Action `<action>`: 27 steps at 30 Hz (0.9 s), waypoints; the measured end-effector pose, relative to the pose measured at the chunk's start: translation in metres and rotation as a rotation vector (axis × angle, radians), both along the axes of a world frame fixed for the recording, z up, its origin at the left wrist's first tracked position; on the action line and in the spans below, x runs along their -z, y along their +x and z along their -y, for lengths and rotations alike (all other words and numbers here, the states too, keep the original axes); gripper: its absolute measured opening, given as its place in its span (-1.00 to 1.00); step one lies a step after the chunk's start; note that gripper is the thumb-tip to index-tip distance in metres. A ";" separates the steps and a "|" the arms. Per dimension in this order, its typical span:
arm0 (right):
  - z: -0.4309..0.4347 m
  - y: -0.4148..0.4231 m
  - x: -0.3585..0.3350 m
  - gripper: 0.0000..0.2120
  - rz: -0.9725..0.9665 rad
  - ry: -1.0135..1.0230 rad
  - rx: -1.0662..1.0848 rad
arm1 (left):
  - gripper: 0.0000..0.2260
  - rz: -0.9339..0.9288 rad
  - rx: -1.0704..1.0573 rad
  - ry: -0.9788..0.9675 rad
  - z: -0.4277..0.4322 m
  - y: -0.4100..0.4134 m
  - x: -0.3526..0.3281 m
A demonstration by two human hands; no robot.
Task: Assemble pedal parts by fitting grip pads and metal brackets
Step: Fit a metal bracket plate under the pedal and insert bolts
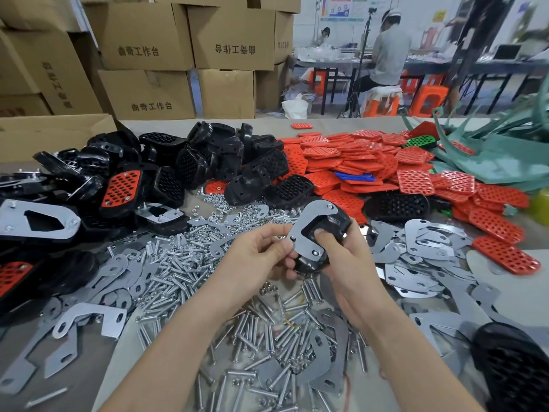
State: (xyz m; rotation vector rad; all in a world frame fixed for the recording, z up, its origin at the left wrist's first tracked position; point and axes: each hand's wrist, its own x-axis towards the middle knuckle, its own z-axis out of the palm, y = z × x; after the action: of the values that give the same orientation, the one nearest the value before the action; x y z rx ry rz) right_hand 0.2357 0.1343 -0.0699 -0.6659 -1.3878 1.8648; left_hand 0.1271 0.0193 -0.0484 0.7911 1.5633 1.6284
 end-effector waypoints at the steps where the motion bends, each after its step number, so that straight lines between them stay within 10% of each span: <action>1: 0.000 0.000 0.000 -0.82 -0.005 -0.011 -0.002 | -0.81 -0.018 0.003 -0.010 0.001 -0.001 0.000; 27: -0.003 0.003 -0.006 -0.74 -0.087 -0.123 -0.072 | -0.82 -0.205 -0.058 -0.075 0.004 0.000 0.002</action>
State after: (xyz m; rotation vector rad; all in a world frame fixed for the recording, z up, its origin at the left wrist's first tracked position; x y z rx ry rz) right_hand 0.2391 0.1375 -0.0634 -0.5945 -1.2641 2.0246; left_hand 0.1269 0.0157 -0.0504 0.9030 1.7948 1.5595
